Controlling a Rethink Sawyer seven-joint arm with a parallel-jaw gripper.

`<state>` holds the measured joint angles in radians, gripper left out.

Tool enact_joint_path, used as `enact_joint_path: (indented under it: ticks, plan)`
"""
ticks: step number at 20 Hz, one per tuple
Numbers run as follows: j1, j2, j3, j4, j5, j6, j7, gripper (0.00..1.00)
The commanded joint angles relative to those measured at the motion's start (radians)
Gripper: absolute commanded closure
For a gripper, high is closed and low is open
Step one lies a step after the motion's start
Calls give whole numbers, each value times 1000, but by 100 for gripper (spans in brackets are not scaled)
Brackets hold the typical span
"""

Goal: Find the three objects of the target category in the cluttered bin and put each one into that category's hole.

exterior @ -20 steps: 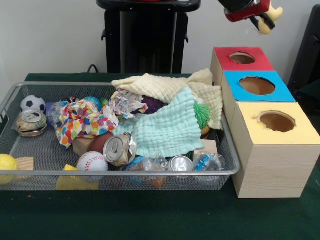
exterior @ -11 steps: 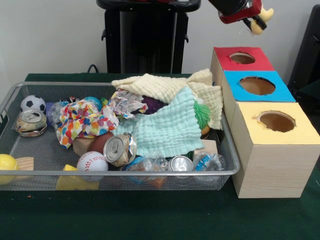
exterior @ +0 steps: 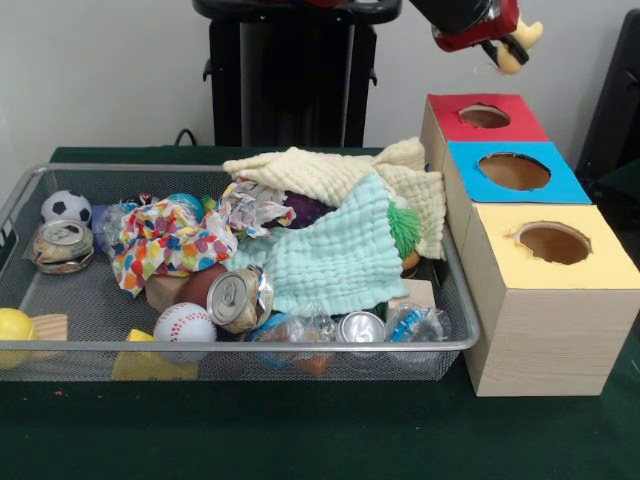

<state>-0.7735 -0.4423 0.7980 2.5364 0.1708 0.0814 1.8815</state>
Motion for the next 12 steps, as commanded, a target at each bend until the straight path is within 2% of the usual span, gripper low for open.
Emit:
enact_joint_path:
  ticks: [1,12]
  plan:
    - [-40,5,-44,-223,-11,5,77,100]
    - [-35,21,-60,-253,-43,7,76,100]
